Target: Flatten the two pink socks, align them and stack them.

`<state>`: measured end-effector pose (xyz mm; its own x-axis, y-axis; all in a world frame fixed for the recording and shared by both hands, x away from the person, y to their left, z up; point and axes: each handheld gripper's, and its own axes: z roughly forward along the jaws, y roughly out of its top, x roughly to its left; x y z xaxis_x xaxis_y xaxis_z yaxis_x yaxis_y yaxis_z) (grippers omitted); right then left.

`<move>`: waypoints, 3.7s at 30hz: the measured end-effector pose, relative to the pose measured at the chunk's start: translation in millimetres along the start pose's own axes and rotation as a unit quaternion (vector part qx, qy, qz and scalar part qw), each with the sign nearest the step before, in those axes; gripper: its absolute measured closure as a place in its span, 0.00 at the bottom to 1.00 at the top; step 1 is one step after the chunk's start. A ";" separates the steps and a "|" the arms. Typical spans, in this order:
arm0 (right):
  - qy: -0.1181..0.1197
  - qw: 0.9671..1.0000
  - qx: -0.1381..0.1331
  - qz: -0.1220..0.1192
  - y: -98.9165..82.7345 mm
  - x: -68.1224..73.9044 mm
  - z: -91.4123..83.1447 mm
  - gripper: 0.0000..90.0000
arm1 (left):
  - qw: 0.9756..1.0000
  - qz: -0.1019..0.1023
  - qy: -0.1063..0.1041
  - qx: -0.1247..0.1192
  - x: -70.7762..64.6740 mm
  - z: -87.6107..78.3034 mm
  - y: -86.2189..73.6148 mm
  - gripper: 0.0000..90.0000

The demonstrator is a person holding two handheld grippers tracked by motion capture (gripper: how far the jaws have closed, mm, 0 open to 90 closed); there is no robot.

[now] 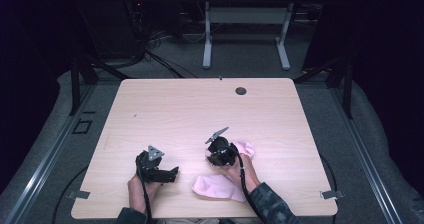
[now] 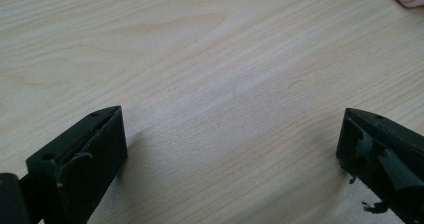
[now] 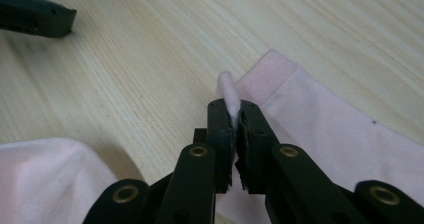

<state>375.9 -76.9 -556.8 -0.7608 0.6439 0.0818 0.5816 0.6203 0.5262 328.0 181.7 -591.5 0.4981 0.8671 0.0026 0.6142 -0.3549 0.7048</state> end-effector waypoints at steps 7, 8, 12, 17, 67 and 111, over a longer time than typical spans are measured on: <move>0.018 0.998 -0.055 0.032 -2.4 -9.4 -22.3 0.95 | 1.000 -0.003 -0.017 -0.001 -1.2 -0.4 3.6 0.01; 0.023 0.996 -0.073 0.038 -1.1 -12.0 -34.3 0.95 | 1.000 0.001 -0.019 -0.012 -5.1 -3.5 9.2 0.01; 0.025 0.992 -0.111 0.048 1.5 -14.7 -53.7 0.95 | 0.999 0.003 -0.035 -0.037 -13.4 -9.4 22.1 0.01; 0.026 0.984 -0.166 0.056 7.5 -16.3 -84.8 0.95 | 0.994 0.018 -0.079 -0.068 -35.9 -11.9 45.0 0.02; 0.020 0.980 -0.171 0.103 1.5 -36.6 -64.7 0.94 | 0.991 0.123 -0.044 0.009 -62.5 -8.8 78.6 0.97; -0.060 0.992 -0.069 0.090 -57.8 -68.5 -49.4 0.62 | 0.992 0.021 -0.083 0.095 -34.2 45.9 89.1 0.53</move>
<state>380.2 -179.0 -551.0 -0.6039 0.7923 0.0869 0.6527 0.4290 0.6244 393.8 104.4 -561.3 0.6095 0.7866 -0.0989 0.6879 -0.4626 0.5593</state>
